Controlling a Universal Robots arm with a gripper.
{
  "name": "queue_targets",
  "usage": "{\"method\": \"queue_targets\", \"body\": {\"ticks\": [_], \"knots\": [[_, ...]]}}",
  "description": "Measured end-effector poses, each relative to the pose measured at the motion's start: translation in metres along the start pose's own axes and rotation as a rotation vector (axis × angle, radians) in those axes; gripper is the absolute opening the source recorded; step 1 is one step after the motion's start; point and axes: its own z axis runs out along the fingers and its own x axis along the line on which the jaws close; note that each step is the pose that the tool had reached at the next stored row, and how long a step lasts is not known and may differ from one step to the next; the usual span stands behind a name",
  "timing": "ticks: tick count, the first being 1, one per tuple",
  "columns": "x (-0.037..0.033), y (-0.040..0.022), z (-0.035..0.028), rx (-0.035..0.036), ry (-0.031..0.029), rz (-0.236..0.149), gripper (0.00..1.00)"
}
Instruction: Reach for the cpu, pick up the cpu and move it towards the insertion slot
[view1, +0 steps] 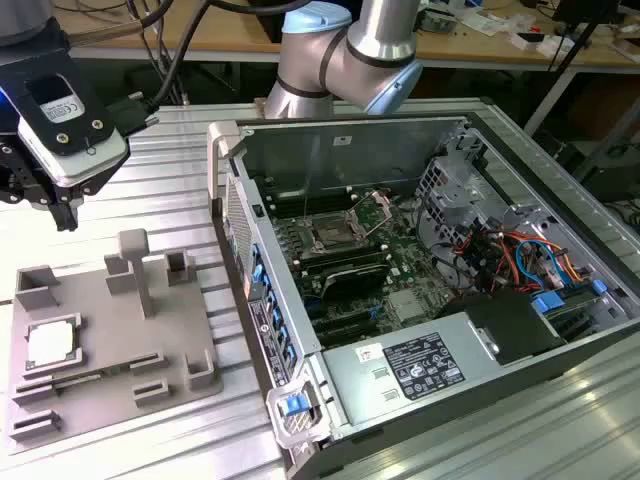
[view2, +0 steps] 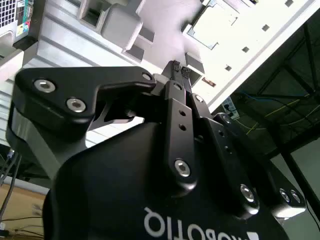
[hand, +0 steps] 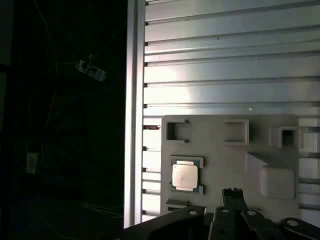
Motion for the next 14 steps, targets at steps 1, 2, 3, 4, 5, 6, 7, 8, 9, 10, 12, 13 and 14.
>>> {"method": "queue_targets", "body": {"ticks": [1,2,3,4,5,6,7,8,9,10,12,13,14], "knots": [[0.0000,0.0000,0.0000,0.0000,0.0000,0.000,0.11],[0.0000,0.0000,0.0000,0.0000,0.0000,0.000,0.11],[0.0000,0.0000,0.0000,0.0000,0.0000,0.000,0.11],[0.0000,0.0000,0.0000,0.0000,0.0000,0.000,0.11],[0.0001,0.0000,0.0000,0.0000,0.0000,0.000,0.11],[0.0003,0.0000,0.0000,0.0000,0.0000,0.000,0.11],[0.0008,0.0000,0.0000,0.0000,0.0000,0.000,0.11],[0.0012,0.0000,0.0000,0.0000,0.0000,0.000,0.11],[0.0020,0.0000,0.0000,0.0000,0.0001,0.000,0.11],[0.0025,0.0001,0.0000,0.0000,0.0000,0.000,0.11],[0.0035,0.0001,0.0000,0.0000,-0.0001,0.000,0.11],[0.0035,0.0001,0.0000,0.0000,0.0000,0.000,0.11],[0.0036,0.0001,0.0000,0.0000,0.0000,0.000,0.11]]}}
